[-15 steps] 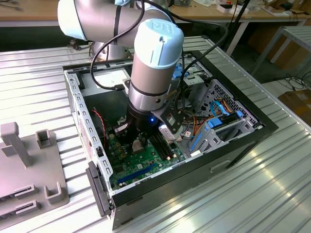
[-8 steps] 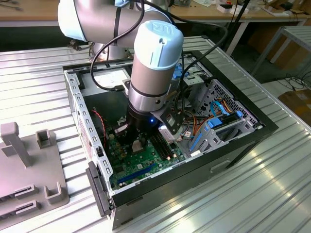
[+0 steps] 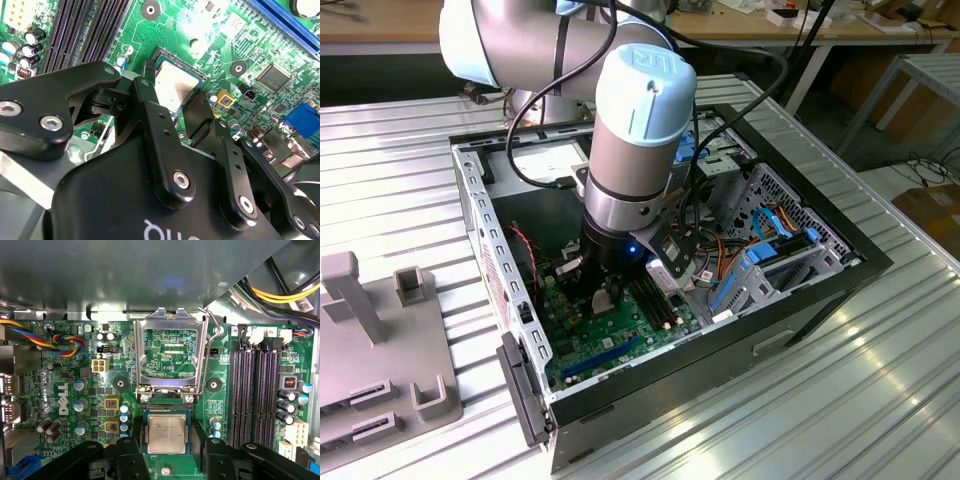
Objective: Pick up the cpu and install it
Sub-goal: 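Place the cpu into insertion slot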
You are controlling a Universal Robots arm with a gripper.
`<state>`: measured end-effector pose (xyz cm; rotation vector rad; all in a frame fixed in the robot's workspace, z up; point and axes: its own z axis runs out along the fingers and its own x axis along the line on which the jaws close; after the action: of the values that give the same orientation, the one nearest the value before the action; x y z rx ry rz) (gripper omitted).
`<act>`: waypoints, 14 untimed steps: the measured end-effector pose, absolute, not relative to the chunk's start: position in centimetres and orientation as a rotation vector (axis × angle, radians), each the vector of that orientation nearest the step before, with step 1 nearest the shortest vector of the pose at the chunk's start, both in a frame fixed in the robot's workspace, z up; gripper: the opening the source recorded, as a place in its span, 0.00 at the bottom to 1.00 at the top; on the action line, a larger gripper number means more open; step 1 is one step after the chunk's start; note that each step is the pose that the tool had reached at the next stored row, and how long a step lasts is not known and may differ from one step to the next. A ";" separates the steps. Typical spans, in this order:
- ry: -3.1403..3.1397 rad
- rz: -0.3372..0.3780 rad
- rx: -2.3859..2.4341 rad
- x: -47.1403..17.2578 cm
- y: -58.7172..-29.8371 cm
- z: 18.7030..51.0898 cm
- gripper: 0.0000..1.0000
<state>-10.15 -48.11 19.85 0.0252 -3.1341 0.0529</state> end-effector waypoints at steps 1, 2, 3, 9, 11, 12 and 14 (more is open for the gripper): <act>-3.134 0.053 0.025 -10.1 -48.1 19.8 0.47; -3.134 0.053 0.025 -10.1 -48.1 19.8 0.47; -3.134 0.053 0.025 -10.1 -48.1 19.8 0.47; -3.134 0.052 0.025 -10.1 -48.1 19.9 0.47; -3.134 0.053 0.025 -10.1 -48.1 20.0 0.47; -3.134 0.052 0.025 -10.1 -48.1 20.0 0.47; -3.134 0.053 0.025 -10.1 -48.1 20.0 0.47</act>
<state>-10.15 -48.11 19.99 0.0251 -3.1343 0.0525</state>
